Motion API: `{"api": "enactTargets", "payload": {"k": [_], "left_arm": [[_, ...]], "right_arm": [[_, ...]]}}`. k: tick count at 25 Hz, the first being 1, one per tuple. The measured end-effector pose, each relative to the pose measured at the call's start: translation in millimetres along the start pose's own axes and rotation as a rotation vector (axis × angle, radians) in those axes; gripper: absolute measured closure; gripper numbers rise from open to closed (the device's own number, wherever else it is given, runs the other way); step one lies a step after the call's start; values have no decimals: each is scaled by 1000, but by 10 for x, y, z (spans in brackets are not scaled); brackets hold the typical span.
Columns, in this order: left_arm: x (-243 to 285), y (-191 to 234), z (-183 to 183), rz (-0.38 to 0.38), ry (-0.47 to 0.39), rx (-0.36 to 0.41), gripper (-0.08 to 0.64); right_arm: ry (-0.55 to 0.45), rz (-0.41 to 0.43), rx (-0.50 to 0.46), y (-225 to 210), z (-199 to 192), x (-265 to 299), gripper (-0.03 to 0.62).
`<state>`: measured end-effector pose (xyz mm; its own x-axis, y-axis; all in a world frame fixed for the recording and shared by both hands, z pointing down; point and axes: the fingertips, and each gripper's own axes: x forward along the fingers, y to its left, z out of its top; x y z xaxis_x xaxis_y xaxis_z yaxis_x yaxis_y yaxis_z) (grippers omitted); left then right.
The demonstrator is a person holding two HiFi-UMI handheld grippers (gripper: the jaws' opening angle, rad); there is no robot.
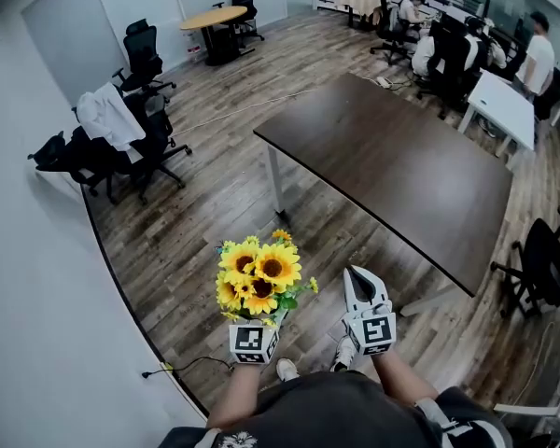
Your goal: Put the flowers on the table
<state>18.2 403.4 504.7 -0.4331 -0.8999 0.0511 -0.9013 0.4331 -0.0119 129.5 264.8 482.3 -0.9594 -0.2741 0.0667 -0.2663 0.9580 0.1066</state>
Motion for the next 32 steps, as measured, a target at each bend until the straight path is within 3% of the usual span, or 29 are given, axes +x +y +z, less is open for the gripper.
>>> {"api": "enactTargets", "payload": {"k": [10,18,24,32], "left_arm": [[411,-383,140,9,-10,38,23],[821,-828,225,-1,-21,34,23],[1506,-1419,490,21,-4,51,23],[1407,-1408,244,-2,23,46,23]], "right_arm": [[-73,7,52,-618,94,33,569],[-60,-12,35,-1286,-26,-74,569],[-70,19,69,-2181,10,-60,568],[-79,36,79,-1963,-156,-118,569]]}}
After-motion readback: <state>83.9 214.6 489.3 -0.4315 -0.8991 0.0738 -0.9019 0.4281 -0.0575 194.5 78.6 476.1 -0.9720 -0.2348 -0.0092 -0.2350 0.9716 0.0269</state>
